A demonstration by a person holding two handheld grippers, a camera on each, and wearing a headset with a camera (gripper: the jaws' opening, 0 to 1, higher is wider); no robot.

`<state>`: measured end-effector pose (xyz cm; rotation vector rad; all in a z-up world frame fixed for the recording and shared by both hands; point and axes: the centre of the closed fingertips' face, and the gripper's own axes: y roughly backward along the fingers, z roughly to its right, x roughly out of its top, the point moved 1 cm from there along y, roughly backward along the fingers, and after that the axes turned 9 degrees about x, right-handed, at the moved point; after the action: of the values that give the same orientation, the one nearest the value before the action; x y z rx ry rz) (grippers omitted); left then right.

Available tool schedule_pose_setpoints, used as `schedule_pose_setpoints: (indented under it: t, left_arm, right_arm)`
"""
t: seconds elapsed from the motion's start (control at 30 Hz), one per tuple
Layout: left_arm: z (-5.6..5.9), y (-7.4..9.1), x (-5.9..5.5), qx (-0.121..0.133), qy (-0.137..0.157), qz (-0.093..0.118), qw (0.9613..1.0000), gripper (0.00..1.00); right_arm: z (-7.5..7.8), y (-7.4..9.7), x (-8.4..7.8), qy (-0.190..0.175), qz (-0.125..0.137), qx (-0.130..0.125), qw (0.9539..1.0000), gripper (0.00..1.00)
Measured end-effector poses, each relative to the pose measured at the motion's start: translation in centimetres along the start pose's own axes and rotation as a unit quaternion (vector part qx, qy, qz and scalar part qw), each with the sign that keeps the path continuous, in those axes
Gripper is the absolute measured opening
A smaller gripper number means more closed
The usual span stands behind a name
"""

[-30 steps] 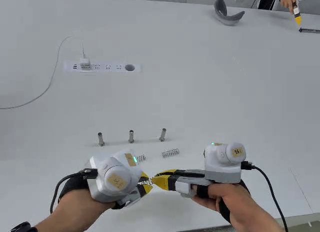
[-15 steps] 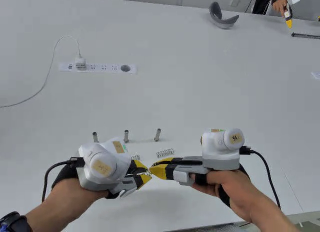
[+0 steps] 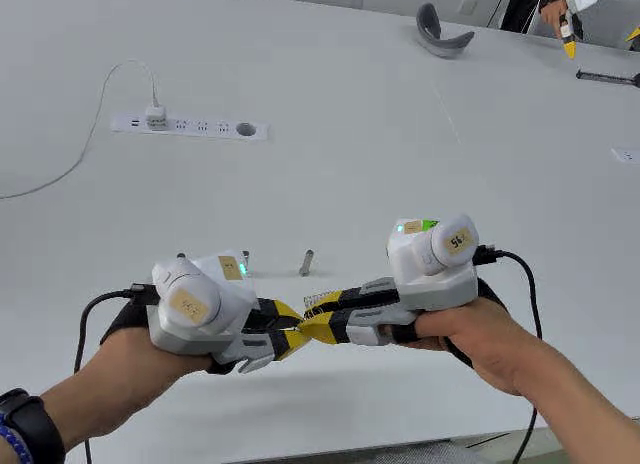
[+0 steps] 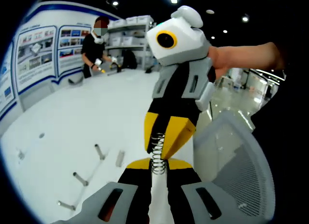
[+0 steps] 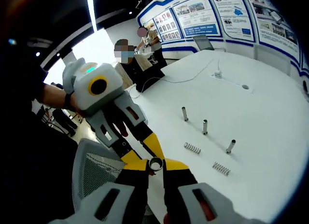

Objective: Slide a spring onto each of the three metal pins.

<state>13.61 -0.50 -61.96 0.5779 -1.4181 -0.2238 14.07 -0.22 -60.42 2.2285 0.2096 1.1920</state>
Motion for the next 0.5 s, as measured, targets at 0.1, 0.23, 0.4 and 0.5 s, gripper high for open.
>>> schedule_pose_setpoints:
  t: [0.1,0.23,0.4,0.5]
  left_arm:
    - [0.21,0.15,0.18,-0.006,-0.001,0.005,1.0000,0.10]
    - [0.29,0.47,0.52,-0.012,-0.006,0.011,0.9998,0.10]
    - [0.32,0.67,0.82,-0.017,-0.013,0.016,0.9996,0.10]
    - [0.57,0.80,0.77,-0.022,-0.023,0.015,0.9994,0.10]
  right_arm:
    - [-0.34,0.12,0.18,0.015,-0.017,0.009,0.9997,0.13]
    - [-0.63,0.31,-0.01,0.041,-0.053,0.025,0.9974,0.13]
    - [-0.83,0.34,0.25,0.068,-0.080,0.040,0.9937,0.13]
    - [-1.09,0.17,0.10,0.083,-0.097,0.053,0.9904,0.13]
